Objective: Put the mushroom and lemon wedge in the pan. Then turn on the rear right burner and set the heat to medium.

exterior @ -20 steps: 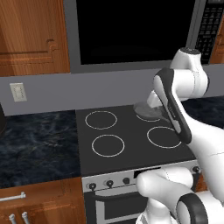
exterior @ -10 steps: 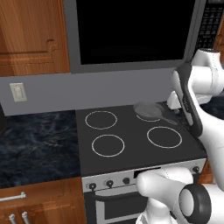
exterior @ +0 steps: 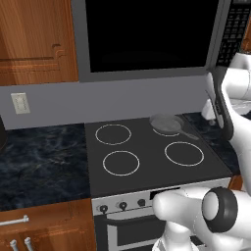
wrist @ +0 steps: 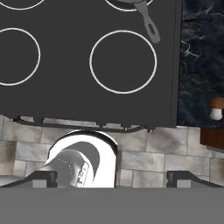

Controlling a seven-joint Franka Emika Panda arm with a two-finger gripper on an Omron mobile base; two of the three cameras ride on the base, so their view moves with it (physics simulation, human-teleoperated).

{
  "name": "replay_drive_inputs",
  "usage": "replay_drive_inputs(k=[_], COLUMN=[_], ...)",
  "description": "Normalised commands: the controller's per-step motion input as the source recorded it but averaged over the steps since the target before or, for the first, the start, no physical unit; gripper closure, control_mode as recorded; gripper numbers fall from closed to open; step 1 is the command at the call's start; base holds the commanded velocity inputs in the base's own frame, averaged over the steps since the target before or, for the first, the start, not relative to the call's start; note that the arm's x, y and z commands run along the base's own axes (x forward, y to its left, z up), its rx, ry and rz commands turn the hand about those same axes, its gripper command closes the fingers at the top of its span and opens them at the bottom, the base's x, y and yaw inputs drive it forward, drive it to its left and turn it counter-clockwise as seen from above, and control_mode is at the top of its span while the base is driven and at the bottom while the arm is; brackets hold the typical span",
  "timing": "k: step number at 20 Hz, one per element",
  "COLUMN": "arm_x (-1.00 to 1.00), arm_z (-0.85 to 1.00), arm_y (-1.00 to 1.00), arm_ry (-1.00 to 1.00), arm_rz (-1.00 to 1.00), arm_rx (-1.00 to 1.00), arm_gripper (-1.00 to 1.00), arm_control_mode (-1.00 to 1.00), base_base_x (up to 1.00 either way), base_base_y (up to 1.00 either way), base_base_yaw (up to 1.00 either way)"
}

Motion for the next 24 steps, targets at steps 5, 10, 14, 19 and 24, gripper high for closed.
replay_drive_inputs(k=[5, 10, 14, 19, 24], arm_x=[0.24, 0.15, 0.17, 0.24, 0.20], arm_z=[-0.25, -0.21, -0.24, -0.28, -0.41], arm_y=[-0.43, -0.37, -0.34, -0.33, -0.07], arm_ry=[0.00, 0.00, 0.00, 0.01, 0.00], arm_rz=[-0.03, -0.02, -0.02, -0.02, -0.04], arm_rx=[0.00, 0.00, 0.00, 0.00, -0.04], arm_gripper=[-1.00, -1.00, -1.00, -1.00, -1.00], arm_control_mode=[-1.00, -1.00, -1.00, -1.00, -1.00], base_base_x=[0.00, 0.00, 0.00, 0.00, 0.00], base_base_y=[0.00, 0.00, 0.00, 0.00, 0.00], base_base_yaw=[0.00, 0.00, 0.00, 0.00, 0.00])
